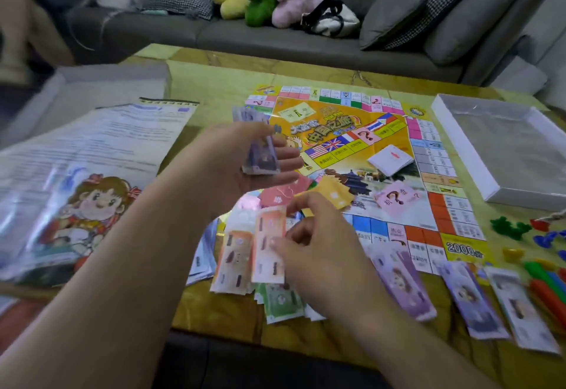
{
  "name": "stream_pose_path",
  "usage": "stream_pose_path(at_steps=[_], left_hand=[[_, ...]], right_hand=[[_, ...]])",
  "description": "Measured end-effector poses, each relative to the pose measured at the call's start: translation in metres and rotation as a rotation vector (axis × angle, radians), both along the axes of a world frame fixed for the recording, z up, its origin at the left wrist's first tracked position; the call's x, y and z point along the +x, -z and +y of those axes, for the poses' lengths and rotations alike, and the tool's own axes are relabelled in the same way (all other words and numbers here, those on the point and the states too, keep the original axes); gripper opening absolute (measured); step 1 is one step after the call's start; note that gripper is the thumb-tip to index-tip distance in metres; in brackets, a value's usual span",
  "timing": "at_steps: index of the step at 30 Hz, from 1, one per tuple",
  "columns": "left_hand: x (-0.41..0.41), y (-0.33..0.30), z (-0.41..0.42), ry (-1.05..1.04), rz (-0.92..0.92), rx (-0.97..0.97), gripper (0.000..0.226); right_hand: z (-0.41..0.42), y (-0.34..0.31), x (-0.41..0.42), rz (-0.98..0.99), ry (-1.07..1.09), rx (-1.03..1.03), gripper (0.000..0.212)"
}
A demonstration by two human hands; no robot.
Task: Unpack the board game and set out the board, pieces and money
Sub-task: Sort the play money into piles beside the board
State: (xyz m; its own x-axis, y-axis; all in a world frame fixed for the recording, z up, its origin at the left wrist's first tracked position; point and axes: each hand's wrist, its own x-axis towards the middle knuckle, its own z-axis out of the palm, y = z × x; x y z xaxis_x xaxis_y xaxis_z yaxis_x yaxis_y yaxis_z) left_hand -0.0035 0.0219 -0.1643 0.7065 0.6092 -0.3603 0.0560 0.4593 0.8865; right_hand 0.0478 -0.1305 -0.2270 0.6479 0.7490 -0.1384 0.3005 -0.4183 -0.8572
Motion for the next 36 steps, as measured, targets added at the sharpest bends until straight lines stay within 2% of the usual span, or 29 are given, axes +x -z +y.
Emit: stream_pose_path(at_steps=[4, 7, 10, 12, 14, 18, 20, 22, 23, 24, 27, 31, 33, 36], left_hand=[[-0.008, -0.005, 0.002, 0.048, -0.128, -0.036, 0.028], [-0.01, -0.007, 0.0, 0.098, -0.153, -0.008, 0.027], [-0.009, -0.011, -0.005, 0.129, -0.209, -0.011, 0.027], [-0.008, -0.013, -0.011, 0.157, -0.242, -0.008, 0.026], [-0.007, -0.013, -0.019, 0.19, -0.254, 0.006, 0.025], [-0.001, -0.005, -0.037, 0.266, -0.241, 0.048, 0.025], [0.006, 0.001, -0.05, 0.324, -0.217, 0.052, 0.025], [0.011, 0.007, -0.064, 0.368, -0.187, 0.061, 0.02], [0.016, 0.01, -0.074, 0.391, -0.166, 0.073, 0.016], [0.018, 0.012, -0.08, 0.413, -0.146, 0.087, 0.014], [0.031, 0.019, -0.098, 0.495, -0.115, 0.084, 0.013], [0.035, 0.02, -0.102, 0.523, -0.171, -0.055, 0.024], [0.038, 0.02, -0.103, 0.514, -0.177, -0.09, 0.029], [0.04, 0.021, -0.104, 0.494, -0.166, -0.008, 0.026]], right_hand=[[0.033, 0.015, -0.028, -0.124, -0.083, -0.085, 0.039], [0.036, 0.017, -0.039, -0.447, -0.18, -0.213, 0.058], [0.028, 0.008, -0.041, -0.624, -0.175, -0.19, 0.058], [0.016, -0.005, -0.033, -0.572, -0.141, -0.178, 0.048], [-0.004, -0.02, -0.012, -0.431, -0.081, -0.112, 0.029], [-0.054, -0.04, 0.054, -0.113, 0.062, 0.195, 0.025], [-0.073, -0.05, 0.076, 0.122, 0.075, 0.36, 0.007], [-0.083, -0.049, 0.09, 0.21, 0.053, 0.443, 0.043], [-0.088, -0.046, 0.094, 0.177, 0.055, 0.45, 0.05], [-0.087, -0.044, 0.094, 0.13, 0.059, 0.448, 0.047], [-0.093, -0.037, 0.097, 0.059, 0.115, 0.457, 0.033], [-0.099, -0.037, 0.105, 0.057, 0.178, 0.452, 0.017], [-0.103, -0.037, 0.111, 0.042, 0.208, 0.443, 0.017], [-0.106, -0.035, 0.114, -0.051, 0.233, 0.425, 0.02]])
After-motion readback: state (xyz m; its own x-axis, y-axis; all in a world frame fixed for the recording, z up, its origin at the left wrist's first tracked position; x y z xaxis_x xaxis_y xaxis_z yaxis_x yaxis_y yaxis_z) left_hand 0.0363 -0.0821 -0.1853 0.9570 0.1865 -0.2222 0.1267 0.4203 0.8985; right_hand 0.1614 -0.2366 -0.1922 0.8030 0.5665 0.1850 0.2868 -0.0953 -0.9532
